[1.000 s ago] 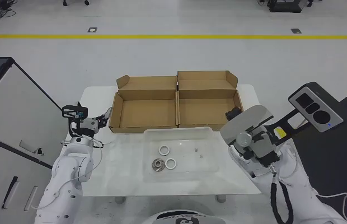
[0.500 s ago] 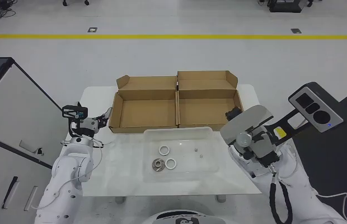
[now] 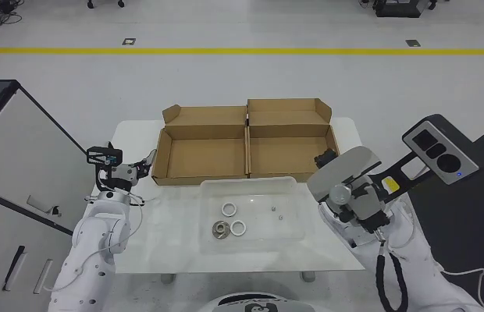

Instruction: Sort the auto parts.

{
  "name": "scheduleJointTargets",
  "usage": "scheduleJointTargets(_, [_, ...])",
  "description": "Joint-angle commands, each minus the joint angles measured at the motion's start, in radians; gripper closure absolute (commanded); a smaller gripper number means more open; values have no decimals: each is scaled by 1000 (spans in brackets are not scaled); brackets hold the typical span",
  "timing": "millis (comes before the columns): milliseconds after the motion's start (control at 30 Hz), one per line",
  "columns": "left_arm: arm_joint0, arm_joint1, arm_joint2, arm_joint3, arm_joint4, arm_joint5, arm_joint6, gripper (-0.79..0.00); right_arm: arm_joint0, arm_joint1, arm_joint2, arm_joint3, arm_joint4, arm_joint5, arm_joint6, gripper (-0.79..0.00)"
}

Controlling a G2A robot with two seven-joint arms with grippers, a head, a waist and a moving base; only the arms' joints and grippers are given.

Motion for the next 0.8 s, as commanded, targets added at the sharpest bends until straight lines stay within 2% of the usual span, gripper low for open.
scheduleJointTargets(0, [0,0,0,0,0,0,0,-785,0,0,0,0,0,0,0,0])
scheduleJointTargets(133, [0,0,0,0,0,0,0,-785,-13,0,18,-3,1,22,13,0])
scheduleJointTargets(233, [0,0,0,0,0,0,0,-785,-47,10,62,15,5,44,86,0])
scheduleJointTargets(333, [0,0,0,0,0,0,0,-785,-101,29,152,30,18,90,178,0])
scheduleJointTargets(567, [0,0,0,0,0,0,0,-785,-217,82,449,47,59,211,480,0])
scheduleJointTargets(667, [0,0,0,0,0,0,0,-785,-213,100,540,57,83,271,632,0])
scheduleJointTargets(767, [0,0,0,0,0,0,0,-785,-157,115,580,76,53,318,802,0])
